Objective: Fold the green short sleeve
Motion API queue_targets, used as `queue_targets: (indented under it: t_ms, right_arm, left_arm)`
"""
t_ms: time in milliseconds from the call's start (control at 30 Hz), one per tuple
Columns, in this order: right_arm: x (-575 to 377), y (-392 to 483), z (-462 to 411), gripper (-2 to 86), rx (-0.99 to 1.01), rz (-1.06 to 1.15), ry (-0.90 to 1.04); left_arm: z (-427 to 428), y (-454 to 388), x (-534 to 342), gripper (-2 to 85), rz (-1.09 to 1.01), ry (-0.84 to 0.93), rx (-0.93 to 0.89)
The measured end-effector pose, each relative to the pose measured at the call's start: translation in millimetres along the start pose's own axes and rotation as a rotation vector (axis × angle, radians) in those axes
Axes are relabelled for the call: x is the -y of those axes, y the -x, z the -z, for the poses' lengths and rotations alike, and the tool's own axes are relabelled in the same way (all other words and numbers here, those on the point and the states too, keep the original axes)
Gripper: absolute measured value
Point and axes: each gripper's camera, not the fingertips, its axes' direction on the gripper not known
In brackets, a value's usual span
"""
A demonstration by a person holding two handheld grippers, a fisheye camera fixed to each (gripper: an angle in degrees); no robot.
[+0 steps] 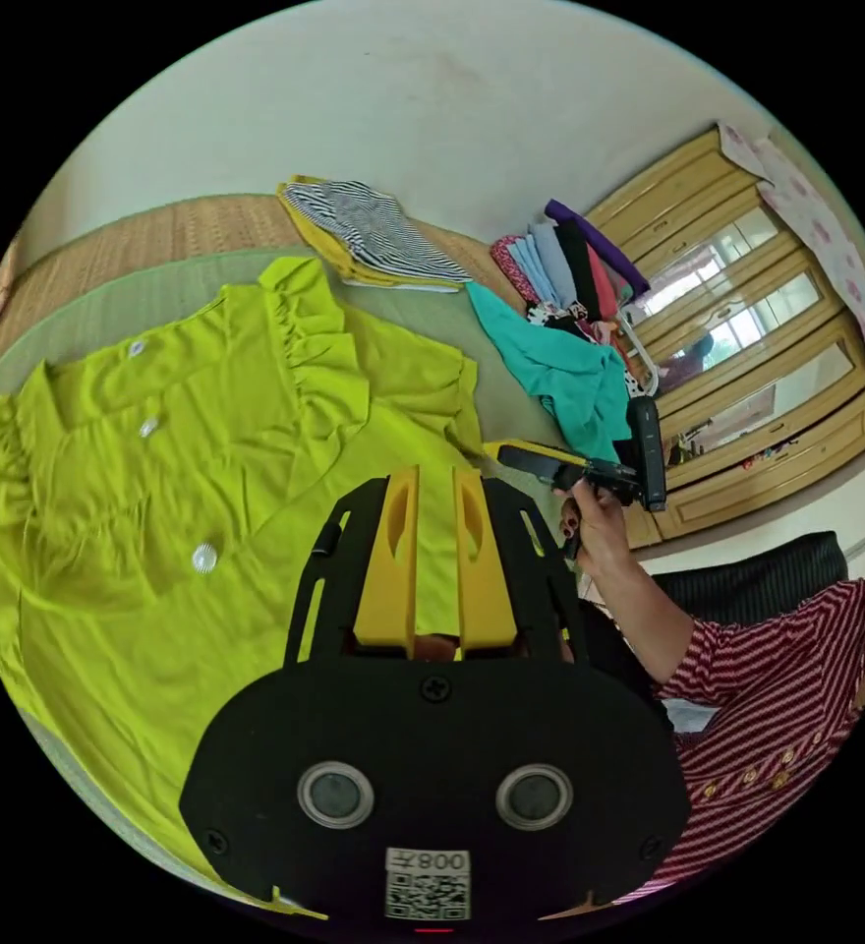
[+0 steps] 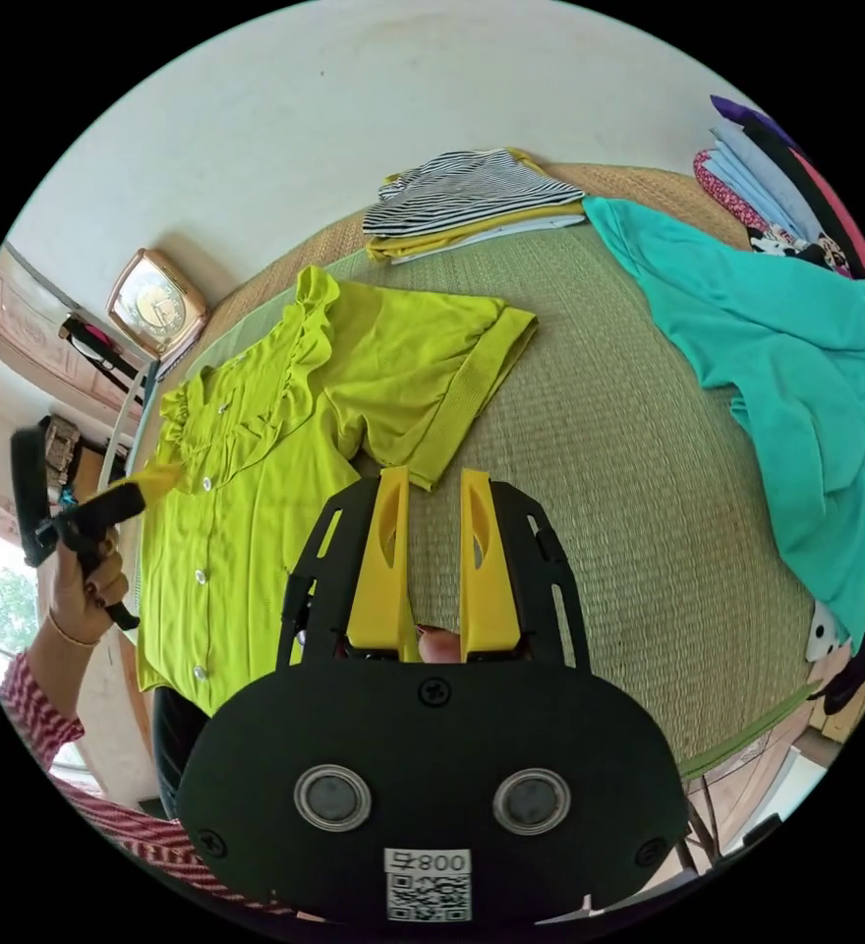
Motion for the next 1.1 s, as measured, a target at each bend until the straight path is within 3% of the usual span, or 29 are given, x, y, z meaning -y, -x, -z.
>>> queue_targets:
  t_ms: [333, 433, 600, 833, 1100]
  right_arm:
    - [6.6, 13.1, -6.5, 6.6, -0.032, 0.005, -0.067]
    - [12.9, 9.3, -7.8, 5.5, -0.011, -0.014, -0.071]
    - [24.7, 2.5, -9.1, 3.1, 0.049, -0.017, -0.071]
    - [34.1, -15.2, 0.2, 1.8, 0.191, -0.04, -0.128]
    - [48.0, 11.4, 28.9, 1.5, 0.342, 0.123, -0.277]
  left_arm:
    - [-160.4, -76.1, 154.8, 8.1, -0.243, 0.223, 0.23]
    - [-168.8, -88.9, 169.7, 5.5, -0.291, 0.189, 0.308]
    - [-173.5, -89.9, 191.6, 1.8, -0.277, 0.163, 0.287]
    - [-138.9, -65.5, 217.4, 0.6, -0.125, -0.007, 0.14]
    - [-61.2, -3.1, 193.2, 0.8, 0.144, -0.317, -0.024]
